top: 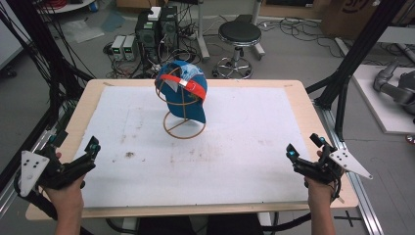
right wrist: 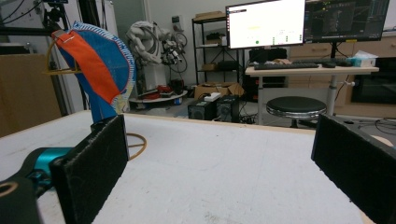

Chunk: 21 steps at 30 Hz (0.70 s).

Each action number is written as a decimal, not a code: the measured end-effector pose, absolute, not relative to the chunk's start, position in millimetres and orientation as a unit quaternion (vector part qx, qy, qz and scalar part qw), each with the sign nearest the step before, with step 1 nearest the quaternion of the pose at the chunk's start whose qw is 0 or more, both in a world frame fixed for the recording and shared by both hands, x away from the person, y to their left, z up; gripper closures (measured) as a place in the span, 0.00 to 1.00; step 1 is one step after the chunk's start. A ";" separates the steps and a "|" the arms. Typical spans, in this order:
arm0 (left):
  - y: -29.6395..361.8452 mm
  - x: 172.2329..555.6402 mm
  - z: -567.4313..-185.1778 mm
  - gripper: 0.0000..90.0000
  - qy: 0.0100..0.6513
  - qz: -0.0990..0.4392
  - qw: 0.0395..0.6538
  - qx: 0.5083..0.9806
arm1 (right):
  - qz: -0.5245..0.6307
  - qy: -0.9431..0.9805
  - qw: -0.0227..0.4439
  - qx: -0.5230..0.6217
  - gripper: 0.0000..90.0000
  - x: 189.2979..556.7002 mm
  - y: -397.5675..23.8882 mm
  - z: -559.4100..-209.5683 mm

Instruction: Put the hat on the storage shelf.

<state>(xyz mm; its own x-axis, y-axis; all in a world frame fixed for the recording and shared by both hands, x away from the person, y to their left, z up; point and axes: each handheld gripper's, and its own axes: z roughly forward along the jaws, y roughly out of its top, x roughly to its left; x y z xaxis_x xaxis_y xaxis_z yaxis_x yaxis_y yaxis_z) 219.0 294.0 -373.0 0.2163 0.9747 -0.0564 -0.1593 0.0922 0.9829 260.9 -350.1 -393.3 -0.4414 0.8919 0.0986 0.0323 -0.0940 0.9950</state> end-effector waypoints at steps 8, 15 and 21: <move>297.5 220.2 -386.5 0.09 0.433 0.464 0.601 0.486 | 0.618 0.577 0.353 0.402 0.04 262.0 -354.0 -395.2; 296.3 224.9 -392.3 0.09 0.433 0.460 0.598 0.494 | 0.617 0.574 0.352 0.408 0.04 262.7 -356.8 -397.0; 298.9 223.9 -395.2 0.10 0.437 0.457 0.600 0.490 | 0.616 0.577 0.353 0.404 0.04 258.8 -355.9 -395.5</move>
<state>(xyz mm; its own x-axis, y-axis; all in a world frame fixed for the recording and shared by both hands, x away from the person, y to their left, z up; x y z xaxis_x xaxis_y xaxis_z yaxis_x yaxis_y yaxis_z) 223.9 298.9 -395.2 0.2006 0.9767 -0.0762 -0.1198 0.1017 0.9876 258.8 -355.9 -395.5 -0.4241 0.9010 0.0913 0.0313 -0.0862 0.9958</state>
